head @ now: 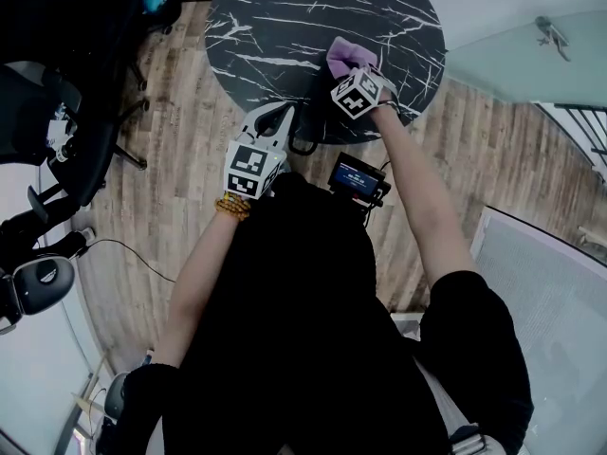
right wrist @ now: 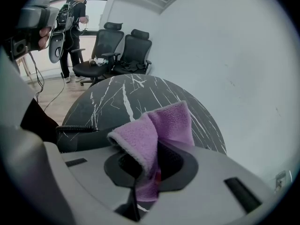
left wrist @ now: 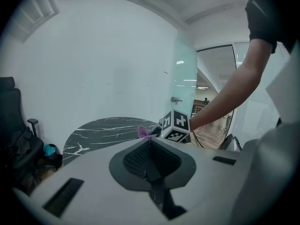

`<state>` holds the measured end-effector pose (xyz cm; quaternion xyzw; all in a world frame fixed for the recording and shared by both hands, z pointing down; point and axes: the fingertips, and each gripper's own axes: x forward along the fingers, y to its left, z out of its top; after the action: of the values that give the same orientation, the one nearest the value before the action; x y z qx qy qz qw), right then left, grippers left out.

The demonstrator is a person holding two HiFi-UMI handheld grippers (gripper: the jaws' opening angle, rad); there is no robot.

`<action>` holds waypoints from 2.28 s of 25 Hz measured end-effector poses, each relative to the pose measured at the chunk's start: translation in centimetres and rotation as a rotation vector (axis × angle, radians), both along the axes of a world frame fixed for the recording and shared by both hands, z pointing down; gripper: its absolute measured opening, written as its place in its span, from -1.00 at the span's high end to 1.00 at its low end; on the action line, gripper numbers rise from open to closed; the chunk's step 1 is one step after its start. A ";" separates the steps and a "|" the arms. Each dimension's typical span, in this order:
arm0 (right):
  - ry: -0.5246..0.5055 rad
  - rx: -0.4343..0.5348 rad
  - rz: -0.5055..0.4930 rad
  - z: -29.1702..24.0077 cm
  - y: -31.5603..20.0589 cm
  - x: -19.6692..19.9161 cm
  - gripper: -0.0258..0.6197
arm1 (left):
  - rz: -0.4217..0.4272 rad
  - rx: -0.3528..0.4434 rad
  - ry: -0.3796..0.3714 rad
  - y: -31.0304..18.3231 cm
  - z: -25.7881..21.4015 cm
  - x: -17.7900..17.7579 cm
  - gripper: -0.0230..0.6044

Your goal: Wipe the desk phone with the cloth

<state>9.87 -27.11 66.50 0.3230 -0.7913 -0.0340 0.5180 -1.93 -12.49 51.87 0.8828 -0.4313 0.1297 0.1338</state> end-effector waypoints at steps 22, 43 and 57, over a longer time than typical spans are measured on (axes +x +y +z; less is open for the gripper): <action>-0.042 -0.025 0.037 0.8 2.0 -0.5 0.74 | 0.024 0.006 0.004 -0.2 -0.1 0.9 0.88; -0.065 -0.063 0.024 2.4 5.3 -1.1 0.74 | 0.038 0.017 -0.009 0.6 -0.1 1.4 0.88; -0.057 -0.121 0.012 3.5 7.1 -1.4 0.74 | 0.102 0.016 -0.009 0.7 -0.2 2.9 0.88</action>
<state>8.51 -19.98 69.98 0.2967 -0.8045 0.0262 0.5139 0.98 -11.79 51.65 0.9040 -0.3873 0.1370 0.1180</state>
